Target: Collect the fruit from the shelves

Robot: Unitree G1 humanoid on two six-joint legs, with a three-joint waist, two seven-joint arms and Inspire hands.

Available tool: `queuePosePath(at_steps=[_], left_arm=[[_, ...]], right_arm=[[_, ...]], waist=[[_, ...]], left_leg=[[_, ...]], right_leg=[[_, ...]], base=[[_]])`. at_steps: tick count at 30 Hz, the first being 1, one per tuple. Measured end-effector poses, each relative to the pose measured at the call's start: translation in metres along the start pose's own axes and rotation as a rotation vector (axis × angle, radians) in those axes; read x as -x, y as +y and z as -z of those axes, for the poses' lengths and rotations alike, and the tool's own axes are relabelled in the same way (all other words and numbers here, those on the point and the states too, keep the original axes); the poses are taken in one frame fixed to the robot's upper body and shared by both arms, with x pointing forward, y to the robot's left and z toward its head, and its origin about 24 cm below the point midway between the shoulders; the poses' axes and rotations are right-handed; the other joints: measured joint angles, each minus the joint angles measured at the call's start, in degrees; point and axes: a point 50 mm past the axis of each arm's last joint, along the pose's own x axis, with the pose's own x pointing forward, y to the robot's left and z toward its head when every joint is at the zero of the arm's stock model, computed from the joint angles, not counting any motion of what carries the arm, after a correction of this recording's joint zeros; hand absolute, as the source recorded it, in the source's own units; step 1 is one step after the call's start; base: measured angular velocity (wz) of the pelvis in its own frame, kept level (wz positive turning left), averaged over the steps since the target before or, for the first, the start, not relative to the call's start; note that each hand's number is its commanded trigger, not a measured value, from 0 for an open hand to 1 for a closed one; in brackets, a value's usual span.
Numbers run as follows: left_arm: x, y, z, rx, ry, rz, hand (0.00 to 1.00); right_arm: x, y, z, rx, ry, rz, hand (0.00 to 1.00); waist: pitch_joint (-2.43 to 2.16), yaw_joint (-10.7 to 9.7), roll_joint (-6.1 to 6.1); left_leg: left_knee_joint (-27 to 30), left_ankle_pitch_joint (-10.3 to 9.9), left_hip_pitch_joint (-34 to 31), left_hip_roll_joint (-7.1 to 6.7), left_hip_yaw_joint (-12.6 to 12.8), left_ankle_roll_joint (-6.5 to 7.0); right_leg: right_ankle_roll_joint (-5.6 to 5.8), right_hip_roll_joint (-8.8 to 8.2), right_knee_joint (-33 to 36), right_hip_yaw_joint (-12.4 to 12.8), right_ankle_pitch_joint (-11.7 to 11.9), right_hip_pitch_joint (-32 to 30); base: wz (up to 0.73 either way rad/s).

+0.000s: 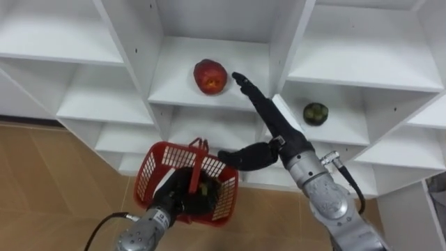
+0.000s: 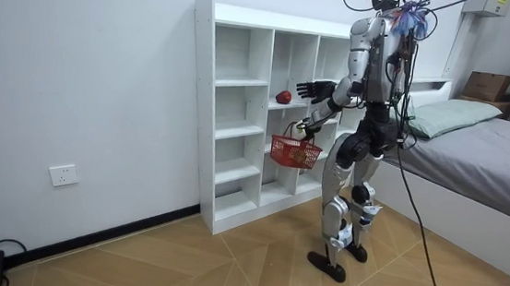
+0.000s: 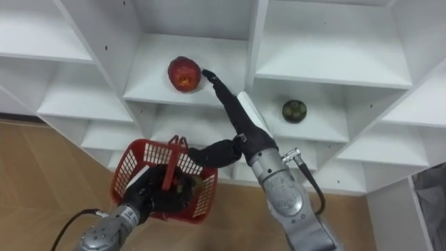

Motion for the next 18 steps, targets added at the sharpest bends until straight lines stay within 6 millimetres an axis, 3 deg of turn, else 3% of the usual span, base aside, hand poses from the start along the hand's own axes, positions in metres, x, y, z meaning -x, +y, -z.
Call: queuePosePath(at_steps=[18], left_arm=[[0.009,0.005,0.016,0.038,0.044,-0.037,1.0]], right_arm=[[-0.002,-0.005,-0.019,-0.01,-0.095,0.013,0.0]], waist=[[-0.45,0.24,-1.0]], left_leg=[[-0.9,0.01,4.12,-0.12,-0.09,-0.02]], right_leg=[[0.13,0.02,-1.02,0.01,0.06,4.14]], base=[[0.0]])
